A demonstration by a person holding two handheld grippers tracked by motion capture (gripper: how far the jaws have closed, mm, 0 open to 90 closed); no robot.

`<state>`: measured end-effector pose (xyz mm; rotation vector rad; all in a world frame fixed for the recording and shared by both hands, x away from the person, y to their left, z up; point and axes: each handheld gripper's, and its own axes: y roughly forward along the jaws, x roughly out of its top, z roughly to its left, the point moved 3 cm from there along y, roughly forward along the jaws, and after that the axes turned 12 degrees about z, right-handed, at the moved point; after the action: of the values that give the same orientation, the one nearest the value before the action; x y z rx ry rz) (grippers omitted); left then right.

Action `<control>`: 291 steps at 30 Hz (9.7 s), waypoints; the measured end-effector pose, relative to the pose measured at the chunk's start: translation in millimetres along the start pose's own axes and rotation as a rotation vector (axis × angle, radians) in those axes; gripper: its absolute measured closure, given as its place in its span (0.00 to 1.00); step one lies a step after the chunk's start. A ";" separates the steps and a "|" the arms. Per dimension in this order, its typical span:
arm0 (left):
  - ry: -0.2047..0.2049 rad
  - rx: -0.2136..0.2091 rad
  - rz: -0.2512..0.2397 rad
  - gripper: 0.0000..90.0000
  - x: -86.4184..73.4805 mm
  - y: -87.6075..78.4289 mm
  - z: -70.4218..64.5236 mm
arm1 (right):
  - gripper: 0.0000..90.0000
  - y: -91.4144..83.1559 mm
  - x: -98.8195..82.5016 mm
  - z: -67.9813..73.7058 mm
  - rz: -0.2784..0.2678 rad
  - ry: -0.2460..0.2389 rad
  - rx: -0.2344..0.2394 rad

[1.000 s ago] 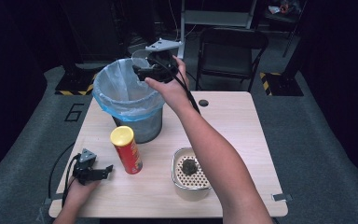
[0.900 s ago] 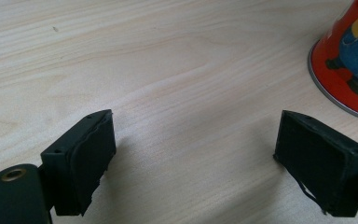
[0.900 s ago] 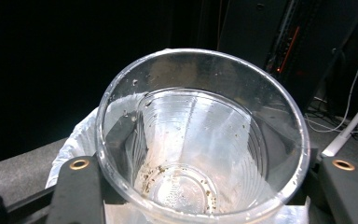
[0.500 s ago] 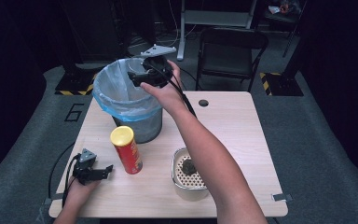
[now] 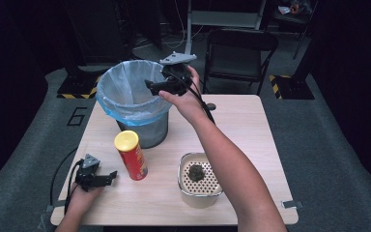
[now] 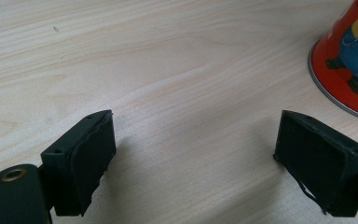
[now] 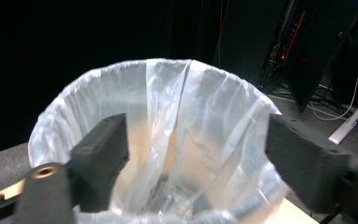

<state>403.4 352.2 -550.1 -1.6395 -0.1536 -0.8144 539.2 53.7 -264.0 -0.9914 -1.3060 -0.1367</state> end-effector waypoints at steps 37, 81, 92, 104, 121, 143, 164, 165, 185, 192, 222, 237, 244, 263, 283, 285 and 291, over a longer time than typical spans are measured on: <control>0.018 -0.087 -0.045 0.18 11.0 -28.1 -23.2 | 0.37 -84.7 -141.0 -44.9 -0.015 0.046 -0.106; 0.113 -0.242 -0.153 0.16 45.5 -29.2 -75.9 | 0.35 -116.6 -283.5 -59.1 0.111 0.152 -0.260; 0.153 -0.220 -0.151 0.16 54.4 -20.6 -80.5 | 0.35 -125.0 -323.6 -63.4 0.142 0.218 -0.293; 0.160 -0.198 -0.186 0.23 58.3 -17.9 -80.2 | 0.35 -129.4 -346.5 -68.2 0.168 0.272 -0.309; 0.198 -0.143 -0.194 0.26 59.7 -31.2 -85.9 | 0.35 -125.4 -356.2 -70.2 0.193 0.291 -0.311; 0.158 -0.224 -0.151 0.26 61.3 -59.1 -87.4 | 0.35 -115.7 -359.9 -72.5 0.232 0.272 -0.303; 0.226 -0.237 -0.157 0.26 125.6 -138.9 -108.1 | 0.35 -114.8 -362.1 -72.7 0.239 0.260 -0.297; 0.231 -0.235 -0.159 0.26 129.1 -142.5 -109.1 | 0.35 -114.5 -362.1 -72.5 0.238 0.262 -0.296; 0.278 -0.221 -0.157 0.26 186.8 -200.1 -121.8 | 0.35 -113.9 -363.5 -74.0 0.240 0.255 -0.294; 0.281 -0.225 -0.159 0.26 202.3 -210.7 -122.4 | 0.35 -113.5 -363.5 -73.7 0.237 0.269 -0.294; 0.095 -0.114 -0.202 0.26 292.5 -215.1 -74.9 | 0.35 -110.5 -364.9 -73.2 0.255 0.242 -0.278; -0.010 -0.050 -0.225 0.26 311.6 -187.3 -49.2 | 0.35 -107.8 -365.2 -71.9 0.264 0.234 -0.274; -0.047 -0.044 -0.192 0.26 313.2 -156.9 -49.3 | 0.35 -107.1 -365.3 -71.5 0.269 0.224 -0.270; -0.112 -0.024 -0.089 0.16 300.6 -118.3 -34.5 | 0.35 -104.5 -366.3 -71.0 0.278 0.214 -0.263; -0.006 -0.155 -0.127 0.32 257.6 -156.6 -43.7 | 0.35 -103.1 -366.0 -68.8 0.283 0.222 -0.267; 0.011 -0.175 -0.141 0.34 252.4 -161.9 -48.4 | 0.35 -102.8 -366.3 -69.3 0.287 0.209 -0.262; 0.078 -0.224 -0.169 0.36 232.9 -173.0 -62.0 | 0.35 -103.1 -366.1 -68.7 0.288 0.213 -0.265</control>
<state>460.2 262.2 -273.2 -1.8186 -0.1522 -1.0539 412.9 -212.4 -514.3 -1.3416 -0.9548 -0.1919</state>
